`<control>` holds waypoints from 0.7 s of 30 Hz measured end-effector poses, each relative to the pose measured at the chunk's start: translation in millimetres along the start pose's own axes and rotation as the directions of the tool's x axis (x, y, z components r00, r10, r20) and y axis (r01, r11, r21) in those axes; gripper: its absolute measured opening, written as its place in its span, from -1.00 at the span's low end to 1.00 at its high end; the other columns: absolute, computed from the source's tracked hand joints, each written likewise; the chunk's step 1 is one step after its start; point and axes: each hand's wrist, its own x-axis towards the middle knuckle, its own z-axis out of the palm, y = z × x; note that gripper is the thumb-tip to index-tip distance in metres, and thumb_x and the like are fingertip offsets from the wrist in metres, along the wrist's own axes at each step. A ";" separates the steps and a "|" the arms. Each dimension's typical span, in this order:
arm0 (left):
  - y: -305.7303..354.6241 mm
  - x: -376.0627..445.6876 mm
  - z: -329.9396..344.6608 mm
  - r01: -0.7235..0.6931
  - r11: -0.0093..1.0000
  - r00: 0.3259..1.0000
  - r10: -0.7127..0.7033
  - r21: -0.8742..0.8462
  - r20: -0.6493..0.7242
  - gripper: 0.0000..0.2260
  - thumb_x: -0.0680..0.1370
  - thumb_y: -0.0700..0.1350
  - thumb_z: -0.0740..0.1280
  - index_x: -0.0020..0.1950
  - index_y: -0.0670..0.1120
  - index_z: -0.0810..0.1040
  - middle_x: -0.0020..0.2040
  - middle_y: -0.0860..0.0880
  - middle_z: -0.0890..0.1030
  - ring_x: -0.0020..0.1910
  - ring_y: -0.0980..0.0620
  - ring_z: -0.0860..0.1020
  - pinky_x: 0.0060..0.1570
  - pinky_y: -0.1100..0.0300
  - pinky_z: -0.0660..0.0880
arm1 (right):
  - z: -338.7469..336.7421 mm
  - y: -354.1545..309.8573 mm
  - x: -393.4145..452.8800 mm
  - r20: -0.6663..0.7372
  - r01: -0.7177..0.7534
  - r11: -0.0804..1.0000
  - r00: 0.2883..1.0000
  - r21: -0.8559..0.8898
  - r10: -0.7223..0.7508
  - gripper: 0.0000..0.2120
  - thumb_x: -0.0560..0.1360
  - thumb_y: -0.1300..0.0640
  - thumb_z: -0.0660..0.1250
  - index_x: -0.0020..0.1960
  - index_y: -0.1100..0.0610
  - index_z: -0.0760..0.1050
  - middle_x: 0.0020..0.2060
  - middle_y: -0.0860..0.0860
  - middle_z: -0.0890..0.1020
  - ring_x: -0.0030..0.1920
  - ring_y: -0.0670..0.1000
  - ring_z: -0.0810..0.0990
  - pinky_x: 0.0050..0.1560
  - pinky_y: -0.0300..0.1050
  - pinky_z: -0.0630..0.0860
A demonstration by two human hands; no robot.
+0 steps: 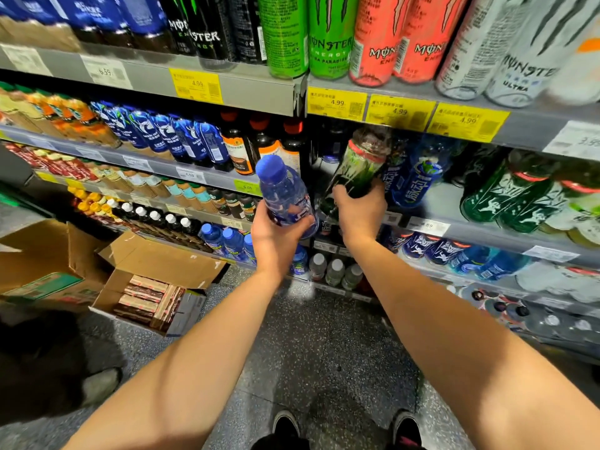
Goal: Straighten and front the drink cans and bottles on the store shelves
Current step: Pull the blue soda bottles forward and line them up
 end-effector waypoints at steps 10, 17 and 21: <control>12.6 19.8 76.2 0.138 0.985 0.990 -0.141 -0.103 -0.024 -0.71 0.31 -0.22 0.61 -0.15 0.02 0.57 -0.20 0.06 0.66 -0.23 0.16 0.64 -0.13 0.19 0.58 | -88.5 43.3 -6.1 -0.054 -0.062 0.998 0.997 -0.017 0.061 -0.62 0.37 0.06 0.48 0.12 0.01 0.43 -0.04 -0.07 0.59 -0.05 -0.05 0.57 -0.14 -0.29 0.42; 15.2 33.4 115.7 0.153 0.971 0.980 -0.173 -0.186 -0.100 -0.63 0.36 -0.26 0.59 0.11 -0.27 0.61 -0.03 -0.11 0.70 -0.17 0.18 0.62 0.00 0.13 0.60 | -124.6 52.5 8.9 -0.115 -0.002 1.000 0.993 -0.024 -0.001 -0.54 0.39 0.09 0.52 0.22 0.13 0.44 -0.07 -0.08 0.56 -0.09 -0.07 0.53 -0.13 -0.35 0.40; 16.9 46.1 128.8 0.140 0.965 0.963 -0.184 -0.221 -0.195 -0.56 0.34 -0.36 0.57 0.16 -0.28 0.51 -0.01 -0.13 0.63 -0.03 0.02 0.60 0.05 0.23 0.54 | -132.6 59.4 19.5 -0.161 0.015 0.999 0.987 -0.032 -0.020 -0.51 0.36 0.06 0.53 0.21 0.14 0.45 -0.05 -0.04 0.59 -0.06 -0.01 0.57 -0.04 -0.23 0.45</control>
